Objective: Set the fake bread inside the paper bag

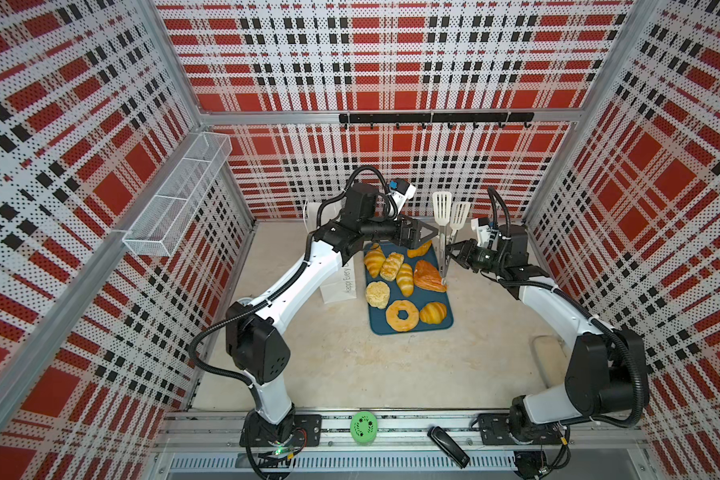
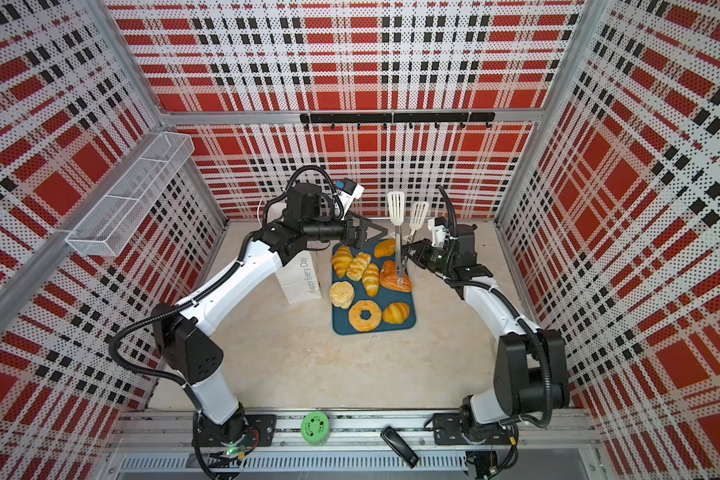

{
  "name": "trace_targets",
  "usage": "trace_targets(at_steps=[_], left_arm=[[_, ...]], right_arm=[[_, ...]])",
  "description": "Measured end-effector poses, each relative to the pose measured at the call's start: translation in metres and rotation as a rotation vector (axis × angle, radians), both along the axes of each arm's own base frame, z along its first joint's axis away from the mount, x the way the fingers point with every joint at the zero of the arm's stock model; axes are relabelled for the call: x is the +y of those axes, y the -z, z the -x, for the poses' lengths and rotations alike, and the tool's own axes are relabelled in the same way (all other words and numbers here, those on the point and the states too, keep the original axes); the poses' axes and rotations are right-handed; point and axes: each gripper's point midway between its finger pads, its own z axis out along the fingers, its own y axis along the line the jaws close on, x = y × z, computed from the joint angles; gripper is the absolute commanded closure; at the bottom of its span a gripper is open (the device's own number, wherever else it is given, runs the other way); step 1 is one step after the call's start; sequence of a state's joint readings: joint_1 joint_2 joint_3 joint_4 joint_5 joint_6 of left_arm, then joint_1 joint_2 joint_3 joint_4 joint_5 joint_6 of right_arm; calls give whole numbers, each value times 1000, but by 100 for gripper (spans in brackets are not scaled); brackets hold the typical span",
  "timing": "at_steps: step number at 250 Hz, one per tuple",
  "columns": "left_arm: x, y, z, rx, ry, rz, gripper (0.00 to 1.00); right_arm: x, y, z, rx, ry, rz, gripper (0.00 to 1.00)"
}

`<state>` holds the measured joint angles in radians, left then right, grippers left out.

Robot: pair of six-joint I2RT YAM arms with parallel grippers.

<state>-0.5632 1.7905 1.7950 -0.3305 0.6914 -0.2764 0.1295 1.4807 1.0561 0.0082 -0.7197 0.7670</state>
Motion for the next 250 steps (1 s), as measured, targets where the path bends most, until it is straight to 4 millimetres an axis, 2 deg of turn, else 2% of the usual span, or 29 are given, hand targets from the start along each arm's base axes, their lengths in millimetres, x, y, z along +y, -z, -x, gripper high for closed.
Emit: trace_targets(at_steps=[28, 53, 96, 137, 189, 250], left_arm=[[-7, -4, 1, 3, 42, 33, 0], [-13, -13, 0, -5, 77, 65, 5], [-24, -23, -2, -16, 147, 107, 11], [-26, -20, -9, 5, 177, 116, 18], [-28, -11, -16, 44, 199, 110, 21], [-28, -17, -6, 48, 256, 120, 25]], right_arm=[[6, -13, 1, -26, -34, -49, 96], [12, -20, 4, -31, -71, -89, 96], [21, -19, 10, -2, -133, -130, 96], [28, -16, 16, 26, -176, -151, 95], [38, -17, 25, 38, -236, -173, 94], [46, -18, 23, 56, -272, -200, 93]])
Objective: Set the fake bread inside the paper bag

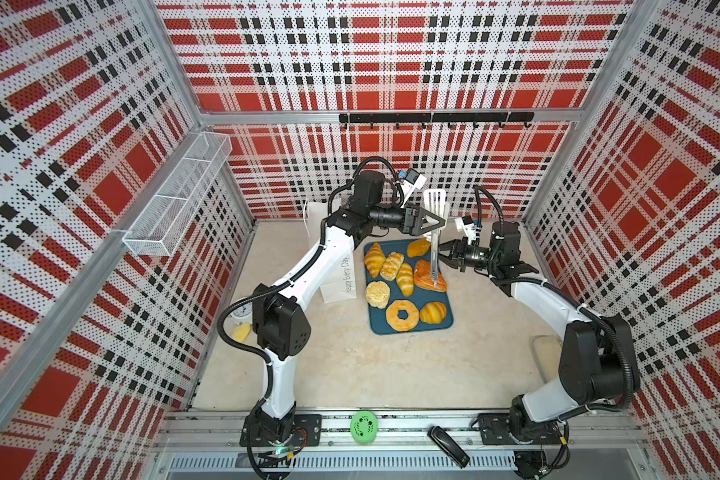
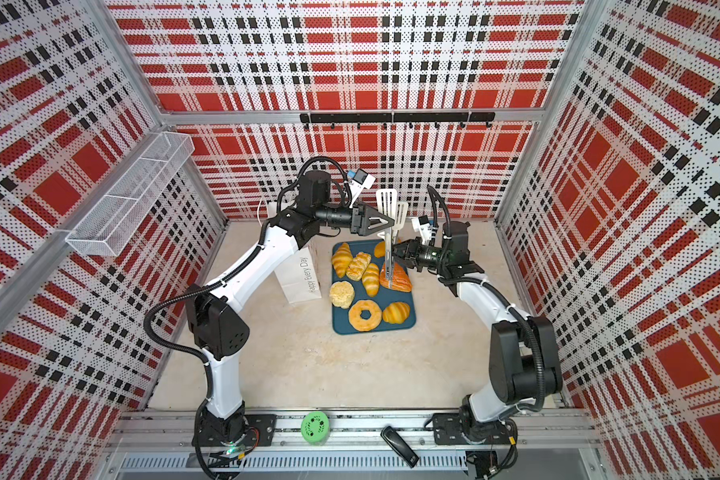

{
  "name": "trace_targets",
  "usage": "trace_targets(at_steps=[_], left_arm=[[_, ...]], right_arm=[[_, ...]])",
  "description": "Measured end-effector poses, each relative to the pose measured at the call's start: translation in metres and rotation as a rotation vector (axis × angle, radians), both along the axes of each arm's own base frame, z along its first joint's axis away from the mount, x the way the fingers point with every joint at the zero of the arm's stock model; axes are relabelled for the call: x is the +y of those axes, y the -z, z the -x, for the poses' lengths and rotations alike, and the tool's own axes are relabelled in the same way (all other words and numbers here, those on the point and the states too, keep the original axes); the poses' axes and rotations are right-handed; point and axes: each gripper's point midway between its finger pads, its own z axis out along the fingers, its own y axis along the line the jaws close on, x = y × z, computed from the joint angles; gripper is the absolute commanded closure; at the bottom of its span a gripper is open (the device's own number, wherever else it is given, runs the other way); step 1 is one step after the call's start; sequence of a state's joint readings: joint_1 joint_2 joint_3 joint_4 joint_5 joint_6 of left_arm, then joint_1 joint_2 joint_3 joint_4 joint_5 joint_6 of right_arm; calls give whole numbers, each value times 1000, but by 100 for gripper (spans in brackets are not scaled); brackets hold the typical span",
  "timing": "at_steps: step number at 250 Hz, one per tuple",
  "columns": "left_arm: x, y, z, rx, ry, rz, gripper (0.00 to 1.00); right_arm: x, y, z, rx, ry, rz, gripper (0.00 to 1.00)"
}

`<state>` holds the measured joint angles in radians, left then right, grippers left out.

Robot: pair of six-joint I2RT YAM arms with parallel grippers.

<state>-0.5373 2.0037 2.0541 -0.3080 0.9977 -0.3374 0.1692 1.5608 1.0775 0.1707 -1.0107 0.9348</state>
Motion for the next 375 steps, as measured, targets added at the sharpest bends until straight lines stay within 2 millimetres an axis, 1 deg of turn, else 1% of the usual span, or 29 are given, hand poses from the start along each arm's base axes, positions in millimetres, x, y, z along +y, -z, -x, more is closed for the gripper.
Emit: trace_targets(at_steps=[25, 56, 109, 147, 201, 263, 303, 344, 375], left_arm=[[0, -1, 5, 5, 31, 7, 30], [0, -1, 9, 9, 49, 10, 33], [2, 0, 9, 21, 57, 7, 42], [3, 0, 9, 20, 58, 7, 50], [3, 2, 8, 24, 53, 2, 61], [5, 7, 1, 18, 35, -9, 73], [7, 8, -2, 15, 24, -15, 78], [8, 11, -2, 12, 23, -25, 87], [8, 12, -1, 6, 30, -28, 91]], right_arm=[[3, -5, -2, -7, -14, -23, 92], [8, -10, -3, -18, -37, -53, 93], [14, -16, -4, -22, -67, -73, 93], [15, -19, -3, -26, -77, -74, 93], [16, -18, -1, -27, -92, -57, 93], [16, -16, -1, -15, -96, -35, 93], [16, -16, -1, -19, -100, -22, 93], [16, -14, 1, -11, -107, 0, 92], [16, -11, 3, -5, -114, 6, 91]])
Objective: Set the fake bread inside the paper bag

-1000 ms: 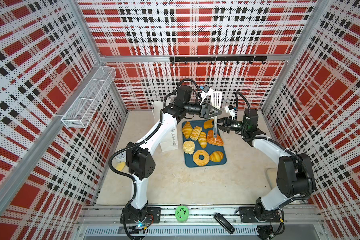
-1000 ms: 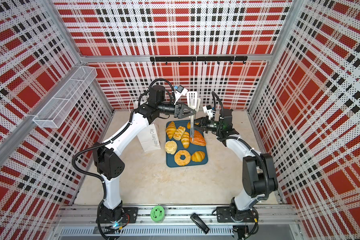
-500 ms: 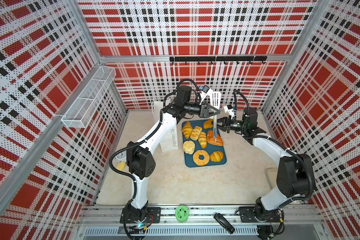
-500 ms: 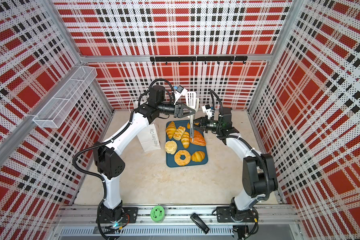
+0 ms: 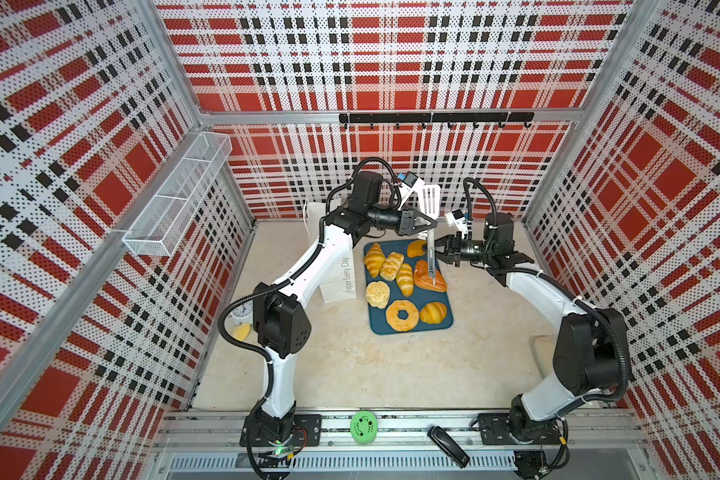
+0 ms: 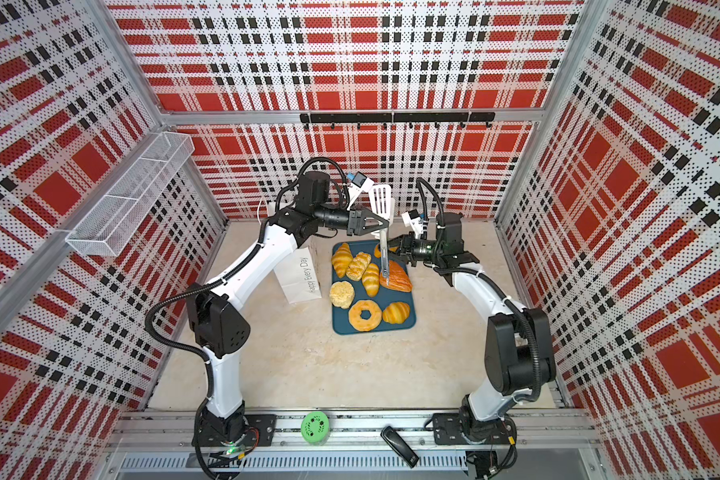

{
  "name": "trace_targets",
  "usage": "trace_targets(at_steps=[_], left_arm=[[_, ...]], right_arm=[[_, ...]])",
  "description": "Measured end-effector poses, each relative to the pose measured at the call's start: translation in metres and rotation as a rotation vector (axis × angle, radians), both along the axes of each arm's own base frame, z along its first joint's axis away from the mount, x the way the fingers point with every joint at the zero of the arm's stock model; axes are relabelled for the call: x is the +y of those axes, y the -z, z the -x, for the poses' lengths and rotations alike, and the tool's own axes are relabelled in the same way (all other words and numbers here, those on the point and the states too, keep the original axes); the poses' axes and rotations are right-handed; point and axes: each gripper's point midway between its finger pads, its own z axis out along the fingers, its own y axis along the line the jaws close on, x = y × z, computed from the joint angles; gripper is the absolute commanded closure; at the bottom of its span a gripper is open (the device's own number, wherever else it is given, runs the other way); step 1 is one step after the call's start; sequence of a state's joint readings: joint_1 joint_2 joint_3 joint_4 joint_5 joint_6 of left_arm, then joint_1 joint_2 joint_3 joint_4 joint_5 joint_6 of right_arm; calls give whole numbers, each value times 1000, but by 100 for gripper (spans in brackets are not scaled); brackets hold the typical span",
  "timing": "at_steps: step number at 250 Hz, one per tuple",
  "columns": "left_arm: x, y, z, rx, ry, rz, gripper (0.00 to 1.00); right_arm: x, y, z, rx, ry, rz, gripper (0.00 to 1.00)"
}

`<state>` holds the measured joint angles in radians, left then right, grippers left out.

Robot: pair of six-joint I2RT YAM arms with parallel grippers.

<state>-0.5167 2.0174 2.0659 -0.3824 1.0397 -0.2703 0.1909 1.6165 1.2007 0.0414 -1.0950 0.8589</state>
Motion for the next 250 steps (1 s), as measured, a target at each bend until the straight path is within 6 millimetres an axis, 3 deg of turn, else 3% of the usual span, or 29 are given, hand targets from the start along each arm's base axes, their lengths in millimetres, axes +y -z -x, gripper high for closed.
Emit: trace_targets(at_steps=[31, 48, 75, 91, 153, 214, 250], left_arm=[[0, 0, 1, -4, 3, 0, 94], [-1, 0, 1, -4, 6, 1, 95], [-1, 0, 1, -4, 1, 2, 95], [-2, -2, -1, -11, -4, 9, 95], [-5, -1, -9, 0, -27, 49, 96], [-6, -18, -13, -31, -36, 102, 96], [-6, -26, -13, -50, -37, 127, 95]], right_arm=[[0, 1, 1, -2, -2, 5, 89], [-1, 0, 3, -6, -2, 12, 71], [-6, 0, 3, -19, 17, 32, 68], [-13, -2, 1, -32, 41, 44, 52], [-44, -12, 0, -122, 169, 148, 24], [-57, -35, 15, -238, 225, 135, 15], [-57, -34, 17, -248, 227, 130, 11]])
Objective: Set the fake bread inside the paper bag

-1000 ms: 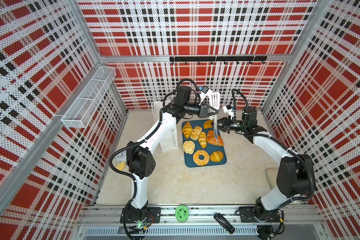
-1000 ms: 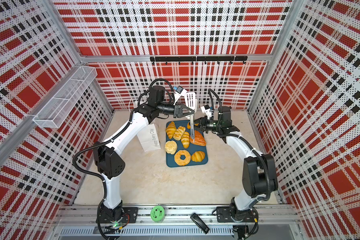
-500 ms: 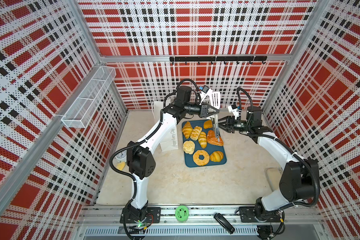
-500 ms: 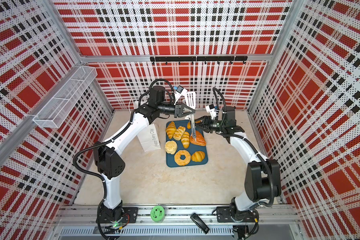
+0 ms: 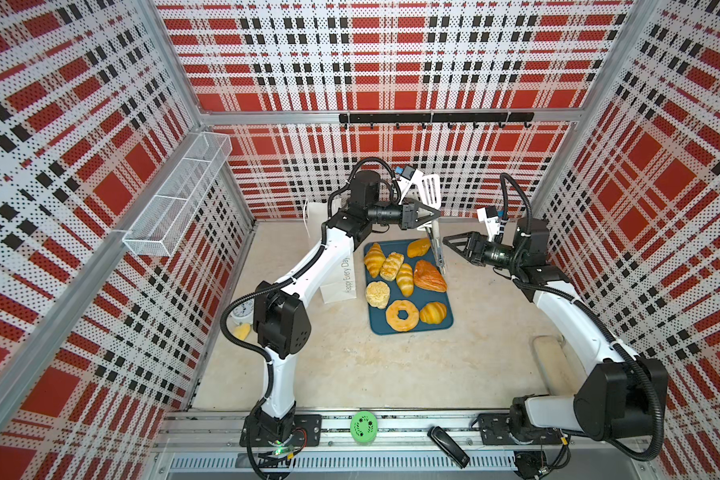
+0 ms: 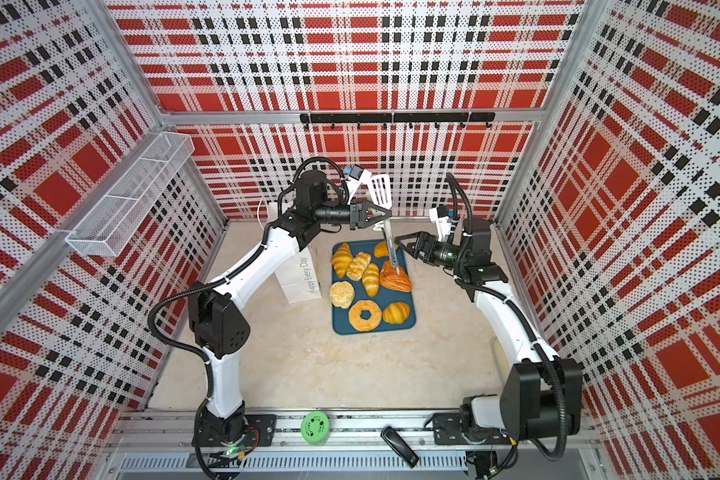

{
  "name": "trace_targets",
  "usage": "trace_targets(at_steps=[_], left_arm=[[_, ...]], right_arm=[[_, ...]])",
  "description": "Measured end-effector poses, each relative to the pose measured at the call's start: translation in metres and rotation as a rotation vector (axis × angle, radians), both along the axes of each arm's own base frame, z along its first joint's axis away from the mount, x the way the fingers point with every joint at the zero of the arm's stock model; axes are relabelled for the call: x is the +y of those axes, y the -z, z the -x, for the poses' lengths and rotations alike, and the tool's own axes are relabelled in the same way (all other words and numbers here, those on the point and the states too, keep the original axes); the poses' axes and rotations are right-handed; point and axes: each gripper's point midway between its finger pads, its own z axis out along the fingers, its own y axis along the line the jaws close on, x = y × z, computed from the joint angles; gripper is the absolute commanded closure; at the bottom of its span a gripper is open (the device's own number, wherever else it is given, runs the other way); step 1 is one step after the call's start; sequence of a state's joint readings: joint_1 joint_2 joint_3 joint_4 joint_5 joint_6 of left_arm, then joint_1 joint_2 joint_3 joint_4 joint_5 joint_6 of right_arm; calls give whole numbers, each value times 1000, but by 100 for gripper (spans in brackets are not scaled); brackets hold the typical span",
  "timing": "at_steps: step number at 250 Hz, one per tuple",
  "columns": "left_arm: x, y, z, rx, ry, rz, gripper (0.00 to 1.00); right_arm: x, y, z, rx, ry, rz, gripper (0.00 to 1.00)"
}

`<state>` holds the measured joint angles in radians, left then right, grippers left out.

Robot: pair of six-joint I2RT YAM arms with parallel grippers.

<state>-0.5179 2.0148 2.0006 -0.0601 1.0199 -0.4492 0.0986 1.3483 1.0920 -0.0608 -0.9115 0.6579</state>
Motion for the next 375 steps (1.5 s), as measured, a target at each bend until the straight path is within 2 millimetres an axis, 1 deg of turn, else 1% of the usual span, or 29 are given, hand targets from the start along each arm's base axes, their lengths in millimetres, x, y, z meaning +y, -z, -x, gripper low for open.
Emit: trace_targets(at_steps=[46, 142, 219, 261, 297, 340, 375], left_arm=[[-1, -8, 0, -18, 0, 27, 95], [-12, -20, 11, -64, 26, 66, 95], [-17, -9, 13, -39, 30, 84, 98], [-16, -8, 13, -23, 24, 107, 99], [-15, -15, 14, -28, 16, 138, 100], [-12, -31, 18, -47, 18, 188, 100], [-10, -36, 20, -45, 21, 216, 100]], right_arm=[[1, -3, 1, -15, -4, -11, 8], [16, -19, 3, -71, -44, -52, 8], [34, -16, -2, -64, -84, -71, 9], [39, -22, -4, -79, -93, -84, 9], [40, -28, -7, -101, -94, -92, 10], [42, -33, -8, -105, -98, -101, 11], [43, -41, -9, -122, -99, -107, 12]])
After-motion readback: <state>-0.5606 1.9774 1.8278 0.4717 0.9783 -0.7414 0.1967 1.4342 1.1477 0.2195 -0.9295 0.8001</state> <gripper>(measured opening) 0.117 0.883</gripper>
